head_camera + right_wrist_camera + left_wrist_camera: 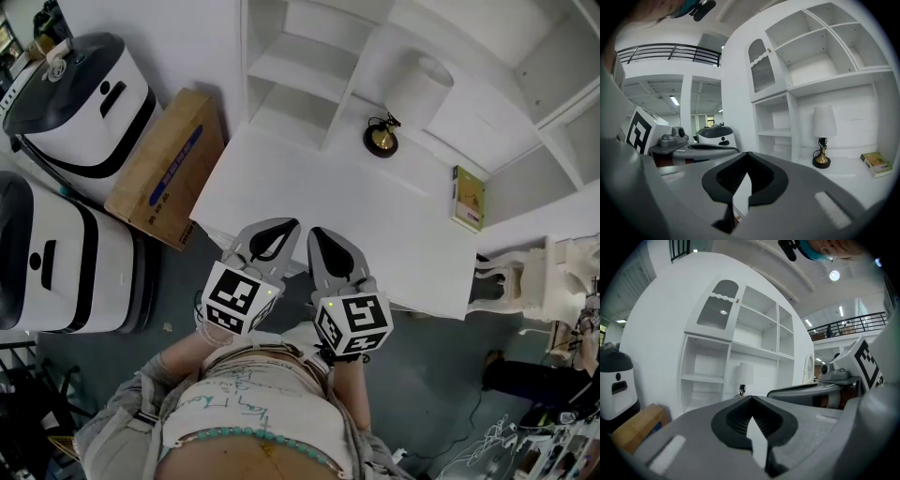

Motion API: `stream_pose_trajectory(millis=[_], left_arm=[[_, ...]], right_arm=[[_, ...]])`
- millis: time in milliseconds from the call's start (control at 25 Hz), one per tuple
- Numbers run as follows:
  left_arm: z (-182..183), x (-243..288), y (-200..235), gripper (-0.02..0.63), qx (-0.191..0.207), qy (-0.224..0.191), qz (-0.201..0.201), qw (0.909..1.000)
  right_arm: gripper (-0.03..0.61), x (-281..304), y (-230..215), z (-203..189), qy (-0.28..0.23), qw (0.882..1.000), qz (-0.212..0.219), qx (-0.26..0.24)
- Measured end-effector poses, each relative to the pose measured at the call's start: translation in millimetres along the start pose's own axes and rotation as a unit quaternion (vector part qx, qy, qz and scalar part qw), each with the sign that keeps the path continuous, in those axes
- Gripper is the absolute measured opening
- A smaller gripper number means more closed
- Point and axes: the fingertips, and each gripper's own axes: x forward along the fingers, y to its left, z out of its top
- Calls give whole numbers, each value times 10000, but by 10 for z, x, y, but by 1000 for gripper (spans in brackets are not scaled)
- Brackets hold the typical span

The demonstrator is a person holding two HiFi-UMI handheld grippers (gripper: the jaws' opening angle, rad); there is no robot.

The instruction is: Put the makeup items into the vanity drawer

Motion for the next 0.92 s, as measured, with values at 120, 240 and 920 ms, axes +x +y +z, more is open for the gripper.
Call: stream_pose_trajectory(millis=[120, 240, 920], left_arm=[[-16, -17, -6, 0, -10, 19, 2, 10000], [-17, -21, -16, 0, -14, 25, -2, 10000], [-28, -25, -47, 0, -36, 50, -54, 10000]], right_arm=[[28, -11, 10, -6, 19, 10000, -7, -30], [28, -29, -4, -9, 26, 10000, -26, -30], [28, -59, 33, -44, 128, 9999, 54, -93]])
